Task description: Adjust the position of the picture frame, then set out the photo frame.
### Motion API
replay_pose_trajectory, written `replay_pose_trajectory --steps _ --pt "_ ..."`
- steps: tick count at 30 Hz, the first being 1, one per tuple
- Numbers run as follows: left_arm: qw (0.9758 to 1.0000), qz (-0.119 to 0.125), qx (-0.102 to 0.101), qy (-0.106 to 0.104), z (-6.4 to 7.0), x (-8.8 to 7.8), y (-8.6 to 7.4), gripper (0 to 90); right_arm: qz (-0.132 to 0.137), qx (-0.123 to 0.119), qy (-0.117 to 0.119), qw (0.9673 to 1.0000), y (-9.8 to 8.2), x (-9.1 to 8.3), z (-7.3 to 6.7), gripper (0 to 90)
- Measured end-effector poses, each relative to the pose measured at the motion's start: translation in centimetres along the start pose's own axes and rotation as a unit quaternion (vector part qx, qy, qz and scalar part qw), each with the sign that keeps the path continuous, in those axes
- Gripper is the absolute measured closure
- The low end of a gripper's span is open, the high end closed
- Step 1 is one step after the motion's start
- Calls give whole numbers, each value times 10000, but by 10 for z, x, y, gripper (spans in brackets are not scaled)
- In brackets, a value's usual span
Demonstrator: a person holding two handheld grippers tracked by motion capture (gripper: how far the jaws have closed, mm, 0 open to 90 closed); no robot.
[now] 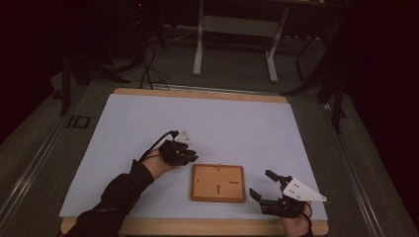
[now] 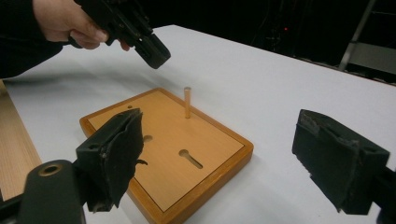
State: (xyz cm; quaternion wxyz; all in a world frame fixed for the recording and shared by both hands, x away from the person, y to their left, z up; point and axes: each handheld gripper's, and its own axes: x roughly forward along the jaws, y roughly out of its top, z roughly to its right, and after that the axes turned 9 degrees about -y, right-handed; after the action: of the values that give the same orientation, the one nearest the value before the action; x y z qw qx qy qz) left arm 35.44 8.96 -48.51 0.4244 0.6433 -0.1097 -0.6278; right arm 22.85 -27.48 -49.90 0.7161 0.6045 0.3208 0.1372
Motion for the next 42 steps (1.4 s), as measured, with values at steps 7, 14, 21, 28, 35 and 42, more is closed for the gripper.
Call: replay_pose_trajectory --steps 7,14,21,28,35,42 --pt "9998 -113 -107 77 -5 12 -9 780 -3 -1 -2 10000 0 0 -1 158" --pt "9993 87 -373 -4 -10 21 -8 757 4 -5 -12 10000 0 -1 0 158" --pt "9996 245 4 -152 8 21 6 706 6 3 -8 10000 1 -1 0 158" --pt "9980 315 276 -471 25 32 15 706 31 -2 92 10000 1 -1 -2 158" --pt "9968 255 425 -620 33 49 23 707 0 -191 190 9996 4 0 -8 160" --pt "9967 244 478 -601 36 58 28 779 -27 -308 181 9994 4 2 -12 159"
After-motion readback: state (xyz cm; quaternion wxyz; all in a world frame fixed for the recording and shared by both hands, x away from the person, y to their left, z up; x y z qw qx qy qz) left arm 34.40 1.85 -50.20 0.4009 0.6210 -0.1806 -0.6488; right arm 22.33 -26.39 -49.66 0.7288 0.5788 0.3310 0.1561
